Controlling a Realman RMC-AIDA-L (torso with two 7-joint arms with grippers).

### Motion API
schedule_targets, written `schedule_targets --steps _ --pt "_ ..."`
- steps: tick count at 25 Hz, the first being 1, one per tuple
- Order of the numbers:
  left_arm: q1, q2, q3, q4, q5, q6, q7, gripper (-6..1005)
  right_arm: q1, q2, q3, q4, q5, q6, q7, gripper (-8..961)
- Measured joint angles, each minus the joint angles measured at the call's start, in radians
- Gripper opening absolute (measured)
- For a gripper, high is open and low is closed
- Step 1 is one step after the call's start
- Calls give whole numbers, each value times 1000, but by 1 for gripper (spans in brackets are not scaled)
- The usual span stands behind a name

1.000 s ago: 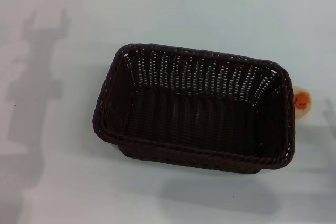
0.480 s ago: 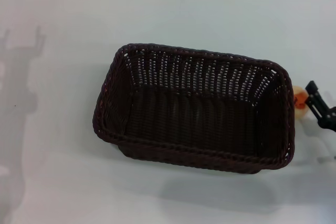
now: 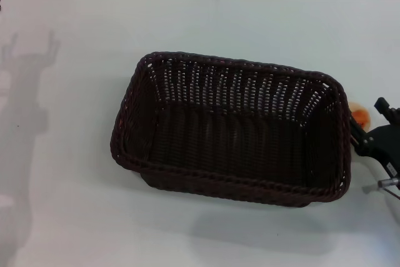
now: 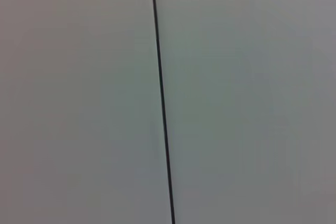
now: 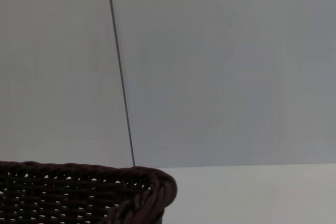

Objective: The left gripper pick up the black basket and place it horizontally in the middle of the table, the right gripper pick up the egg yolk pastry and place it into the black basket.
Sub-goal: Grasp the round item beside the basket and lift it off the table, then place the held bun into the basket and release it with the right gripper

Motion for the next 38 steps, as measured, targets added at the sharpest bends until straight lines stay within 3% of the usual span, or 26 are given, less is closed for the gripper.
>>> schedule_targets --steps 14,18,24,30,33,38 --pt "3 0 14 0 0 4 -1 805 7 -1 0 19 0 56 0 615" --pt "9 0 13 -5 5 17 -1 805 -8 -1 4 20 1 16 0 431" --pt "12 0 13 -7 6 25 -1 805 -93 2 45 23 9 -238 -10 223" --pt "12 0 22 -8 6 25 -2 805 -155 2 46 71 -20 -573 -165 156" --pt "12 -1 24 -8 6 25 -10 805 -144 1 40 91 -70 -648 -195 130" --pt "13 -1 29 -6 6 25 -43 805 -81 2 39 100 -156 -635 -197 97"
